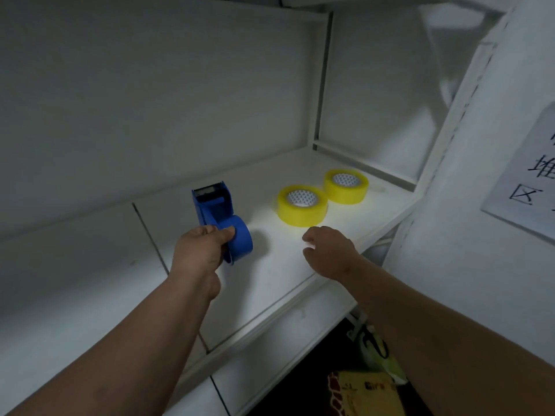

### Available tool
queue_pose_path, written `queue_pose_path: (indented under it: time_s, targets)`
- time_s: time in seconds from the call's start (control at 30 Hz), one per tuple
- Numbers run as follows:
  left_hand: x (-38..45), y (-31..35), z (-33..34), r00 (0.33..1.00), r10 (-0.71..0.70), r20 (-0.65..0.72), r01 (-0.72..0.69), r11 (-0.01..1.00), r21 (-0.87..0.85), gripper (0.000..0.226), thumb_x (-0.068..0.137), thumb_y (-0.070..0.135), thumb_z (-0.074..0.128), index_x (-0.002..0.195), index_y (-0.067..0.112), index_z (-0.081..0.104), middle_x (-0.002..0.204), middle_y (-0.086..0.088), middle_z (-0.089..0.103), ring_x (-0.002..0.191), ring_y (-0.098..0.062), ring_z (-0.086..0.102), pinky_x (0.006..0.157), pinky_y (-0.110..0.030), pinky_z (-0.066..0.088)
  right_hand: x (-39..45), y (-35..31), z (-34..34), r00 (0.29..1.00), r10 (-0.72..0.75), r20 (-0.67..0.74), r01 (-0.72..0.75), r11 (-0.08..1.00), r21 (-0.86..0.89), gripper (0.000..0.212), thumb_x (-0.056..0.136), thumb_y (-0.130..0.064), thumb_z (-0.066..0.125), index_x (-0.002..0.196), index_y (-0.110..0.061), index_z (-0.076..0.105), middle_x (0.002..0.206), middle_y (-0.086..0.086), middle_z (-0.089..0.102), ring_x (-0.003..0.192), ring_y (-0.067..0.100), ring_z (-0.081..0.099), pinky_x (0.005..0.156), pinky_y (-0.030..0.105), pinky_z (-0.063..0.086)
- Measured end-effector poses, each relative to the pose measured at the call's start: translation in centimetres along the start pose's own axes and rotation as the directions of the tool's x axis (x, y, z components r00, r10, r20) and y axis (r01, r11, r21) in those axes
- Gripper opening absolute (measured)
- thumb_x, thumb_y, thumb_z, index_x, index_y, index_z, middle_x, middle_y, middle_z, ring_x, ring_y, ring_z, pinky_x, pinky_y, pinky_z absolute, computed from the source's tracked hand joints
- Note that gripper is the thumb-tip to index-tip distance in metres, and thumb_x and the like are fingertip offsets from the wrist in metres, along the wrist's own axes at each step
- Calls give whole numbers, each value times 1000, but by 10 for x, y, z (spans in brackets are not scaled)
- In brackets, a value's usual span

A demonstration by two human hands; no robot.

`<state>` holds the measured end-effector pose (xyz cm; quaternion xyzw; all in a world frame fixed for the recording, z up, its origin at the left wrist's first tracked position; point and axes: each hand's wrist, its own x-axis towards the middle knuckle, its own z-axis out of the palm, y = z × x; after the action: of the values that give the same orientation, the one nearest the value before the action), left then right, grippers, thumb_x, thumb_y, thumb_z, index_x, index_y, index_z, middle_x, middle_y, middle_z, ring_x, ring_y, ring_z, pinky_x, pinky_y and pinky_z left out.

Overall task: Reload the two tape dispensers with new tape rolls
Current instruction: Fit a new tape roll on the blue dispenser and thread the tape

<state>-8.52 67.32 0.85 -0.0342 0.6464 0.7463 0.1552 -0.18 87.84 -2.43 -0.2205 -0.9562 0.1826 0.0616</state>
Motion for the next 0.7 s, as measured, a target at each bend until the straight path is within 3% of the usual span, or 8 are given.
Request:
queue_pose_path:
  time_s: [0.17, 0.27, 0.33, 0.47, 0.6, 0.67, 0.7]
  targets:
    - [31, 4, 7, 995, 22, -96, -20, 1000, 22, 45, 86, 6, 70, 59, 18, 36, 56, -1, 37, 50, -16, 32, 59, -29, 34, 58, 3, 7, 992, -116, -39, 104, 966, -238, 51, 85, -26, 50, 134, -17, 41, 141, 6, 41, 130, 25, 37, 103, 41, 31]
    - [41, 3, 15, 985, 43, -165, -39, 999, 29, 43, 86, 5, 69, 60, 17, 37, 57, -2, 38, 50, -17, 31, 57, -30, 31, 91, 15, 13, 988, -155, -16, 142, 934, -328, 65, 83, -29, 50, 143, -16, 27, 153, 4, 26, 141, 20, 21, 113, 46, 14]
    - [45, 0, 24, 978, 46, -202, -42, 999, 23, 37, 87, 5, 68, 64, 15, 41, 56, -2, 37, 48, -16, 31, 56, -30, 32, 108, 24, 16, 986, -165, -13, 148, 915, -375, 63, 83, -31, 50, 141, -18, 29, 150, 3, 33, 140, 19, 25, 114, 50, 10]
    - [47, -4, 44, 962, 42, -271, -47, 999, -14, 13, 88, 7, 68, 88, 9, 55, 68, -7, 51, 51, -15, 41, 59, -27, 39, 133, 36, 13, 961, -274, -46, 221, 852, -475, 36, 84, -37, 50, 117, -24, 54, 119, 0, 60, 120, 21, 46, 108, 49, 14]
    - [41, -6, 54, 939, 41, -340, -61, 997, -48, 10, 88, 8, 68, 93, 8, 60, 84, -10, 66, 75, -22, 61, 67, -28, 48, 144, 30, 0, 966, -253, 53, 254, 885, -391, 31, 83, -38, 50, 111, -25, 57, 113, -1, 62, 114, 22, 50, 99, 45, 22]
    - [35, -5, 55, 931, 24, -364, -59, 995, -85, 8, 88, 7, 69, 89, 8, 60, 91, -10, 69, 83, -23, 64, 68, -28, 50, 141, 22, -11, 978, -198, 69, 208, 954, -216, 33, 84, -39, 50, 112, -24, 58, 115, 0, 63, 113, 24, 53, 96, 41, 27]
    - [32, -4, 55, 930, 11, -367, -56, 992, -113, 9, 88, 7, 68, 85, 8, 60, 91, -9, 70, 82, -22, 65, 67, -27, 49, 136, 18, -18, 983, -163, 81, 166, 985, -37, 31, 85, -38, 52, 112, -22, 58, 114, 1, 63, 111, 26, 55, 94, 41, 32]
